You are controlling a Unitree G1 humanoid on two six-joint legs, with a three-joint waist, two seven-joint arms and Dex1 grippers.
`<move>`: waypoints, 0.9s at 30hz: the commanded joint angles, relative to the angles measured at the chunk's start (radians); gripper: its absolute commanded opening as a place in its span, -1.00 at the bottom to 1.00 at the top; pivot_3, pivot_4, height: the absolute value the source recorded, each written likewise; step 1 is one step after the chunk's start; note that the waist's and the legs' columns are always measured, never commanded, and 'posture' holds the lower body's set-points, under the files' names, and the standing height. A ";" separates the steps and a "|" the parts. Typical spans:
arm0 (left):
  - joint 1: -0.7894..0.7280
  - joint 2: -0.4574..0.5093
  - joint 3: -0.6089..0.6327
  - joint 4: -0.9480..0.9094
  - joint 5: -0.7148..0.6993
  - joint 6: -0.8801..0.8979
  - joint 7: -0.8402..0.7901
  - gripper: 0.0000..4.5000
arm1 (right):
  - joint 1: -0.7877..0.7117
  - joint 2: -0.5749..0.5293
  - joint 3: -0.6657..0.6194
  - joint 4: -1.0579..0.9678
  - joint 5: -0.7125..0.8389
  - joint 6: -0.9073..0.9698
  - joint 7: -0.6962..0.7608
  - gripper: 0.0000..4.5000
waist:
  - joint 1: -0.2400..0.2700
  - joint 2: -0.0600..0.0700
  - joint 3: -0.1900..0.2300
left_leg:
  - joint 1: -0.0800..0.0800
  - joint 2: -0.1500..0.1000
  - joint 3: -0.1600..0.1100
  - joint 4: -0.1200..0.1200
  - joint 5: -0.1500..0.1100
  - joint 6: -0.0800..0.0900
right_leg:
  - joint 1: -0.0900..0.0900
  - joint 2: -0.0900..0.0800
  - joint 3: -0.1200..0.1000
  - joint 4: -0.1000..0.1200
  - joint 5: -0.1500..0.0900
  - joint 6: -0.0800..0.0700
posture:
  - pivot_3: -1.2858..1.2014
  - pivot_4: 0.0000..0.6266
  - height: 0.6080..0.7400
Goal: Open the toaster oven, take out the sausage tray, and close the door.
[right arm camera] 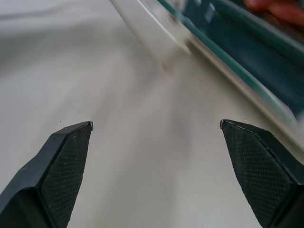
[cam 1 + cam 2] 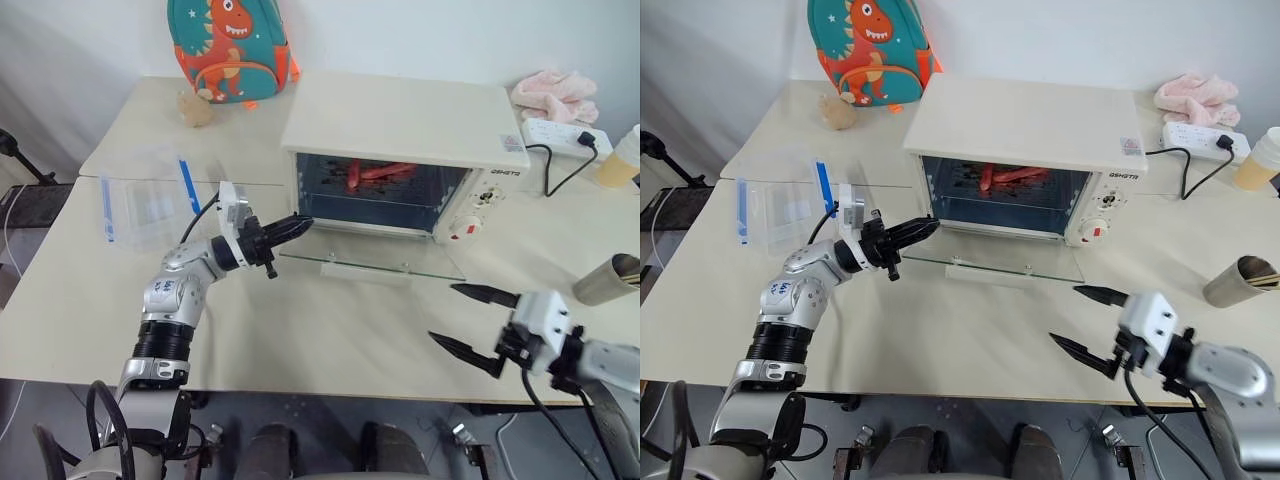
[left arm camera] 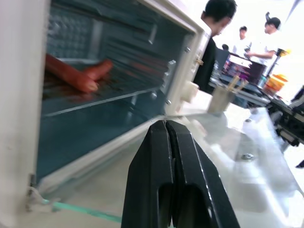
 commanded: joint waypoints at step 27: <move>0.589 0.151 0.330 -0.482 -0.101 -0.085 0.107 0.44 | -0.842 0.162 0.574 0.333 -0.763 -0.142 -0.516 1.00 | -0.044 0.000 0.000 | 0.001 0.001 -0.003 0.001 0.000 0.001 | -0.003 -0.003 0.007 0.003 0.001 -0.001 | 0.03 -0.52 1.00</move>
